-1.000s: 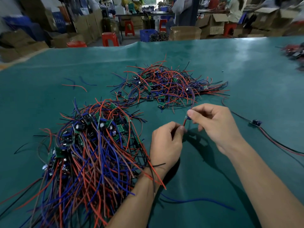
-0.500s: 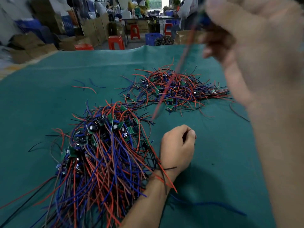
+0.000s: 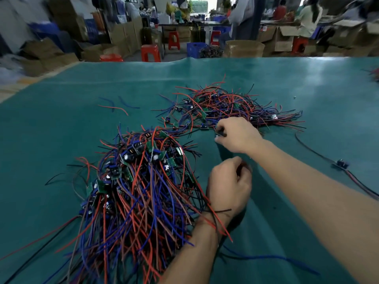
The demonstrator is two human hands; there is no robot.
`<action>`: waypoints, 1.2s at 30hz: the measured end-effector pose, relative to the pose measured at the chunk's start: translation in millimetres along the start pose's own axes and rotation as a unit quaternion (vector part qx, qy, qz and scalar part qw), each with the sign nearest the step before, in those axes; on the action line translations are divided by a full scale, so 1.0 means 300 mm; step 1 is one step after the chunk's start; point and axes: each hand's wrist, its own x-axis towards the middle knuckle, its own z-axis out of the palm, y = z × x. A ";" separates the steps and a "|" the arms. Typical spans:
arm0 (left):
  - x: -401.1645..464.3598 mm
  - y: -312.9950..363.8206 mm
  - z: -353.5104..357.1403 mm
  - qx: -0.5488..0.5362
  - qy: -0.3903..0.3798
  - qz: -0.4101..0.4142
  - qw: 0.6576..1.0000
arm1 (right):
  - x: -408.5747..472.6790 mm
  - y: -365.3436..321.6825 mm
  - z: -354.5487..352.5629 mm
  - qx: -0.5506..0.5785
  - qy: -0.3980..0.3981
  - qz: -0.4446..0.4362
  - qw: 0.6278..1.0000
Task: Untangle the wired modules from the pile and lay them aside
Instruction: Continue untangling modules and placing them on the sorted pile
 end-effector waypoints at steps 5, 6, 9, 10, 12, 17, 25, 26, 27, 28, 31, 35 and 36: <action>0.004 -0.002 0.002 -0.003 0.031 -0.016 0.999 | -0.019 0.044 0.018 0.101 0.002 0.017 0.995; 0.004 -0.002 0.003 -0.014 0.039 -0.019 0.999 | -0.027 0.063 0.010 0.145 0.018 0.036 0.989; 0.004 0.000 0.006 -0.055 0.062 -0.035 0.996 | -0.129 0.133 -0.053 0.317 0.056 0.088 0.943; 0.003 -0.001 0.006 -0.061 0.068 -0.037 0.995 | -0.168 0.140 -0.060 0.396 0.056 0.095 0.911; 0.000 0.000 0.006 -0.066 0.068 -0.032 0.995 | -0.235 0.162 -0.068 0.549 0.035 0.130 0.825; -0.006 0.009 0.002 -0.090 0.053 -0.007 0.995 | -0.361 0.165 -0.026 0.708 -0.069 0.134 0.690; -0.002 -0.007 0.004 -0.055 0.027 -0.025 0.998 | -0.370 0.183 0.029 0.514 -0.017 0.078 0.854; -0.003 -0.008 0.004 -0.047 0.017 -0.026 0.998 | -0.369 0.191 0.031 0.481 -0.001 0.073 0.873; -0.003 -0.011 0.004 -0.036 0.006 -0.022 0.999 | -0.366 0.197 0.034 0.482 0.009 0.074 0.873; -0.004 -0.014 0.004 -0.028 -0.006 -0.015 0.999 | -0.363 0.197 0.037 0.520 0.010 0.078 0.851; -0.006 -0.009 0.001 -0.027 -0.029 0.000 0.999 | -0.362 0.189 0.044 0.609 -0.018 0.079 0.789; -0.004 -0.004 0.003 -0.027 -0.029 0.005 0.999 | -0.365 0.188 0.044 0.640 -0.010 0.070 0.765; -0.003 -0.007 0.006 -0.034 -0.027 0.001 0.999 | -0.364 0.189 0.044 0.657 -0.005 0.070 0.751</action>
